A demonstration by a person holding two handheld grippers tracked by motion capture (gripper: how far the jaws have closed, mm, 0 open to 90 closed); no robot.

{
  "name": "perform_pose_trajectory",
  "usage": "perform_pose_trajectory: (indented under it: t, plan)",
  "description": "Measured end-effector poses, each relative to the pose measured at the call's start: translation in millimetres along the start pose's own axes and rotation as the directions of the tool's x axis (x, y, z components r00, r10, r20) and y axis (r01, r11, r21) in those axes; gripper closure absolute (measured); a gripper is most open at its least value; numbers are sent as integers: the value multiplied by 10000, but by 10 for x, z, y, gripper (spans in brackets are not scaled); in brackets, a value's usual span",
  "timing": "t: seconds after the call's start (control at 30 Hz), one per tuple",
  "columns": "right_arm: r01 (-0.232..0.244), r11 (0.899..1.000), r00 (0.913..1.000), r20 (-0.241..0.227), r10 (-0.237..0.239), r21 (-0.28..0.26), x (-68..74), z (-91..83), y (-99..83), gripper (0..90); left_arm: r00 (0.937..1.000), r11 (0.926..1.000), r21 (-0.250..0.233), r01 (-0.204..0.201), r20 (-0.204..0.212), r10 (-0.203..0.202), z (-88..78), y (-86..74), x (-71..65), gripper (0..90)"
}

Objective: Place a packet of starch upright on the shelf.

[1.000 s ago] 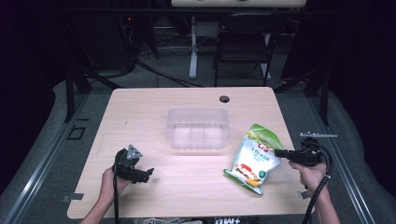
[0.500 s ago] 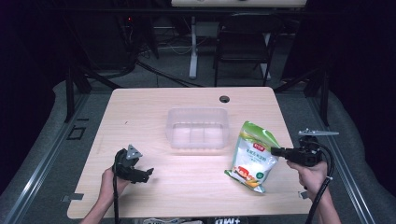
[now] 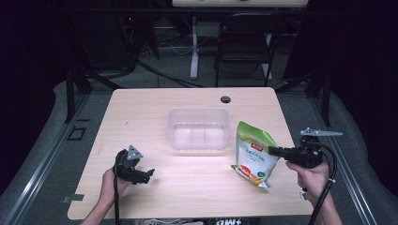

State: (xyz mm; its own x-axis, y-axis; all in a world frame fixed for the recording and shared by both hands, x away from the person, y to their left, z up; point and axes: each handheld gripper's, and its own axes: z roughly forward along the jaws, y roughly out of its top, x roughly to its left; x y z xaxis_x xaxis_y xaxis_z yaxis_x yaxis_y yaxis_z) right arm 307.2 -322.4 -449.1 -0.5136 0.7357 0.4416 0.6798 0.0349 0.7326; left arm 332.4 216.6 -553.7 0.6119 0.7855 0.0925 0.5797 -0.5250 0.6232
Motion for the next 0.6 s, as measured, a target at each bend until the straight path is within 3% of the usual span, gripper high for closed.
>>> perform_pose_trajectory:
  t: [0.17, 0.33, 0.6]
  plan:
    - [96, 9998, 9998, -146, -99, -181, 66, -11, 27, 880, 10000, 10000, 21, -7, 37, 7, -5, 0, 5, 65]
    - [268, 9993, 9996, 6, -268, -242, 130, -30, 56, 881, 10000, 10000, 28, -6, 14, 6, -5, 0, 6, 65]
    - [282, 9988, 9996, -63, -284, -390, 156, -48, 85, 881, 10000, 10000, 27, 17, -3, -17, -8, -2, 9, 65]
